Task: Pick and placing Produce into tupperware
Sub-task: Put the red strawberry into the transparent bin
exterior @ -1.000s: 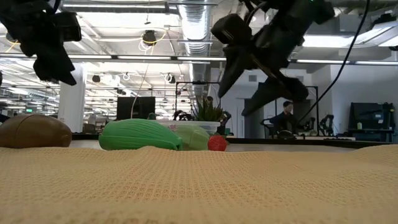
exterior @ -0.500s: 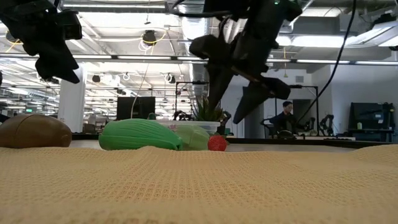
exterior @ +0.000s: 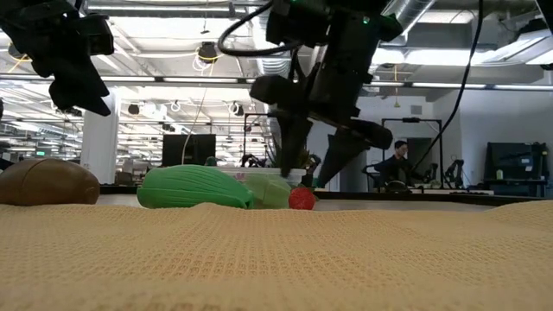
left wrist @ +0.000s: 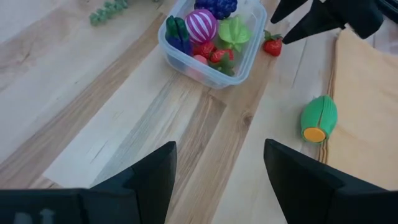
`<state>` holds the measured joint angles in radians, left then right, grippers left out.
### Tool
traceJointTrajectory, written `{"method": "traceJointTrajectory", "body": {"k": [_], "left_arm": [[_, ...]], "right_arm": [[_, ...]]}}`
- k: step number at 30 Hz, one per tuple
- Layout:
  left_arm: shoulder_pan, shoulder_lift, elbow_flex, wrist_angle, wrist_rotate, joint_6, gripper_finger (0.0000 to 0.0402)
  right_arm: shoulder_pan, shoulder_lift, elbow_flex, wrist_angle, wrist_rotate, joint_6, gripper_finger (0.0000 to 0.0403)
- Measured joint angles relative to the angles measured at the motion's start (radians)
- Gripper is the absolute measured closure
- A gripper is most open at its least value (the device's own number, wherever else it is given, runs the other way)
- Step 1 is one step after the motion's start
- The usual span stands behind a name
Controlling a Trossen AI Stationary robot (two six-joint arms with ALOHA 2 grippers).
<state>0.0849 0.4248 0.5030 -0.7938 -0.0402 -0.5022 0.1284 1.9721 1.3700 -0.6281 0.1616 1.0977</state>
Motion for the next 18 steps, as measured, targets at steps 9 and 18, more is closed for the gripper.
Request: {"method": "traceJointTrajectory", "body": {"k": [9,18], "left_arm": [[0.000,0.000,0.000,-0.001,-0.001,0.001,0.0170],[0.000,0.000,0.000,-0.001,-0.006,0.005,0.0170]], "right_arm": [[0.000,0.044,-0.001,0.000,-0.007,0.000,0.0147],[-0.008,0.045,0.000,0.006,-0.003,-0.007,0.0149]]}}
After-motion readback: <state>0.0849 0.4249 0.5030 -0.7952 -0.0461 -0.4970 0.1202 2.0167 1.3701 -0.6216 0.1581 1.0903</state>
